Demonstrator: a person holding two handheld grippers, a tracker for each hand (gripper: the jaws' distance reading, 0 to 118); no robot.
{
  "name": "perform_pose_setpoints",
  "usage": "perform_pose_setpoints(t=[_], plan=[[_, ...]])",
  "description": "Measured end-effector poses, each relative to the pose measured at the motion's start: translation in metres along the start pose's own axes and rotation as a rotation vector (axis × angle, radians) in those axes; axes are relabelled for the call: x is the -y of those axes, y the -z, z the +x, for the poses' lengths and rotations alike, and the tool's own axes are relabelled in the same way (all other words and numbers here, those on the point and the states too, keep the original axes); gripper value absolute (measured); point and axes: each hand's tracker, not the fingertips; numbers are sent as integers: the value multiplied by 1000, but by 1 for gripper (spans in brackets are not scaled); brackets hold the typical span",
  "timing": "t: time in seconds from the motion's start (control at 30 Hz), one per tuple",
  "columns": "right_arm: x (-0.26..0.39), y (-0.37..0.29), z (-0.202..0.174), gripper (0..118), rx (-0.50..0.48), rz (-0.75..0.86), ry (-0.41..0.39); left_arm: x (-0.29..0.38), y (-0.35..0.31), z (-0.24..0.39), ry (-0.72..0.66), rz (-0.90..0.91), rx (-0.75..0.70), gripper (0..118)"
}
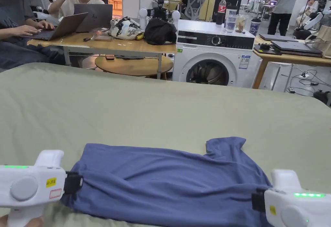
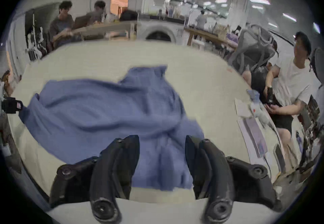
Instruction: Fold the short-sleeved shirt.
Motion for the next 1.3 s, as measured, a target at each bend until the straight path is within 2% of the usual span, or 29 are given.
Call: perform_pose_setpoints(t=[0.1,0.13,0.2,0.23,0.27,0.47,0.6,0.73,0.77,0.8,0.83,0.93,1.07,1.13,1.17,1.2,1.3], plan=[[-13,-5,-10,54,-29,169,57,-9,-16,22,31,158,9,36],[-14,-6,-13,48,-32,218,64,-10,-19,28,49,213,10,36],[-21,-3,-24,5,-20,269,45,-10,-16,34,84,304,-26,32],[-22,-2,-28,0,-18,287,48,-12,-14,37,94,311,-35,20],[-24,-2,-31,0,-28,313,65,-14,-13,41,106,320,-45,0],[-29,8,-53,0,-73,332,58,-50,17,31,92,290,-66,0],[-37,21,-59,0,-113,308,51,-96,63,2,41,122,-87,0],[-43,38,-63,0,-112,271,29,-136,121,-32,-30,-117,-35,0],[-43,43,-64,0,-109,264,22,-144,137,-42,-66,-165,-13,15],[-43,47,-64,0,-104,255,13,-151,152,-51,-102,-225,2,37],[-44,49,-63,0,-101,242,3,-154,162,-57,-136,-254,9,44],[-43,58,-61,0,-95,214,-5,-157,190,-65,-176,-344,6,45],[-42,68,-55,0,-82,183,-10,-141,218,-51,-64,-449,-89,44],[-44,72,-49,0,-83,163,-5,-140,207,-37,5,-370,-113,37],[-46,74,-45,0,-81,157,2,-139,206,-30,25,-360,-128,16],[-49,77,-42,0,-77,147,8,-137,203,-26,48,-343,-105,0],[-71,88,-24,0,-77,105,43,-132,196,-17,113,-332,-117,0]])
